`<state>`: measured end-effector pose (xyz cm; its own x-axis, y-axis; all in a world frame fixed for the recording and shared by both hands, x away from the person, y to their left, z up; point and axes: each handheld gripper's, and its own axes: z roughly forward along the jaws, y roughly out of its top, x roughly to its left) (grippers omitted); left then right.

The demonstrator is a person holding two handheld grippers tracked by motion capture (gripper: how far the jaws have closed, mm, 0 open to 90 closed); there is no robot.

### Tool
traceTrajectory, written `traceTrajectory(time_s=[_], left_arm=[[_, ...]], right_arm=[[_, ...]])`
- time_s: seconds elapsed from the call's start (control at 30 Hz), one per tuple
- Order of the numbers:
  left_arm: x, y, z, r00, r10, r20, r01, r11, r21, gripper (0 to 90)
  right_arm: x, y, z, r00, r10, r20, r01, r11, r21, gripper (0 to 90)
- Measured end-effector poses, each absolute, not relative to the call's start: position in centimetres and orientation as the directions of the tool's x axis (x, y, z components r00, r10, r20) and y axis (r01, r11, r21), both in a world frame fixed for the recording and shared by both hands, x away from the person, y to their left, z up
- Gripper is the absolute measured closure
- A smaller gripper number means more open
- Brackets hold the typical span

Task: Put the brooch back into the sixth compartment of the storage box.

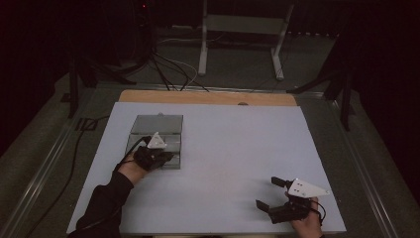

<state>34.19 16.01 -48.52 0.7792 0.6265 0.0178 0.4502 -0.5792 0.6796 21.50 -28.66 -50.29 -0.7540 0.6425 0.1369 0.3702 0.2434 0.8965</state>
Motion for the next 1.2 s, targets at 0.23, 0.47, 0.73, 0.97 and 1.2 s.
traceTrajectory(time_s=[0.23, 0.47, 0.73, 0.97, 1.2], left_arm=[[34.3, 16.2, -48.2, 0.761, 0.649, 0.007, 0.459, -0.545, 0.702, 87.0], [34.3, 16.4, -48.0, 0.75, 0.662, -0.002, 0.463, -0.523, 0.716, 81.6], [34.0, 16.3, -47.4, 0.737, 0.676, -0.005, 0.464, -0.5, 0.731, 57.2], [33.8, 16.1, -47.1, 0.733, 0.68, -0.019, 0.47, -0.486, 0.737, 37.7], [33.8, 16.3, -46.7, 0.712, 0.701, -0.039, 0.497, -0.464, 0.733, 24.3]], right_arm=[[21.5, -28.6, -50.3, -0.755, 0.64, 0.139, 0.372, 0.244, 0.895, 0.0], [21.6, -28.7, -50.4, -0.755, 0.641, 0.141, 0.374, 0.244, 0.895, 0.0], [21.5, -28.7, -50.3, -0.755, 0.64, 0.142, 0.373, 0.242, 0.896, 0.0], [21.6, -28.7, -50.4, -0.756, 0.639, 0.143, 0.375, 0.243, 0.895, 0.0], [21.6, -28.6, -50.4, -0.754, 0.64, 0.144, 0.377, 0.244, 0.893, 0.0]])
